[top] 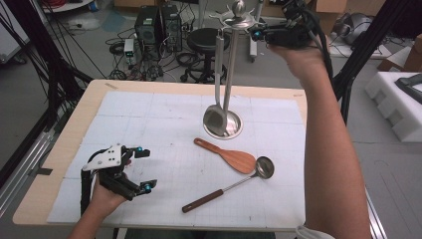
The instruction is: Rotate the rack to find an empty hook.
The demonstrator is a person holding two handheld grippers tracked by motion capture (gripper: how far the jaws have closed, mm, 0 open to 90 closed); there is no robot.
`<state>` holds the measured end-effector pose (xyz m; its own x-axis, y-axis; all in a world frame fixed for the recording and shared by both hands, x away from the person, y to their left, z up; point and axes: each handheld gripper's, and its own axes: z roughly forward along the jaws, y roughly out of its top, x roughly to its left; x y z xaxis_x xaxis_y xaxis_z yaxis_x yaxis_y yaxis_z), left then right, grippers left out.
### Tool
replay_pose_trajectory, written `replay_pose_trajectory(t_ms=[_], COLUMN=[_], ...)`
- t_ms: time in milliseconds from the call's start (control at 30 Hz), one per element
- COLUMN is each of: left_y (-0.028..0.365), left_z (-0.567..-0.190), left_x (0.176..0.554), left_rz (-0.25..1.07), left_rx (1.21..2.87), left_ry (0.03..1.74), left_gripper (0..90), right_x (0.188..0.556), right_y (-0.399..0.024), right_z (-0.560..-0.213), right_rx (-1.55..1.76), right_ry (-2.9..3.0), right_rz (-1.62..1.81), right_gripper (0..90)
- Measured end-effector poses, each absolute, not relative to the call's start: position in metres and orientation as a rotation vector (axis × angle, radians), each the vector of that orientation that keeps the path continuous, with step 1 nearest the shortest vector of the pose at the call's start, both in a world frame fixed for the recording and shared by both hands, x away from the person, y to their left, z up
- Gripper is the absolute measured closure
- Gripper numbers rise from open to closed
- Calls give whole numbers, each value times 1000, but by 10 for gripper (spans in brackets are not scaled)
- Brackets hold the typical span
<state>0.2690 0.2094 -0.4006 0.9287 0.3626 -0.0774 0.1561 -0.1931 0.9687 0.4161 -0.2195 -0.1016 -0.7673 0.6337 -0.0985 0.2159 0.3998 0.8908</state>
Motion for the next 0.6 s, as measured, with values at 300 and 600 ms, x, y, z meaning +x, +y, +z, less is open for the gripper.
replay_pose_trajectory(t_ms=[300, 600], left_y=[209, 208], left_z=[-401, -400], left_x=[269, 268], left_rz=[195, 191], left_rx=[1773, 1773], left_ry=[389, 387], left_gripper=[17, 17], right_x=[416, 417], right_y=[-213, -207], right_z=[-102, -102], right_rx=[709, 695], right_ry=[2249, 2256], right_rz=[1336, 1334], right_gripper=[895, 896])
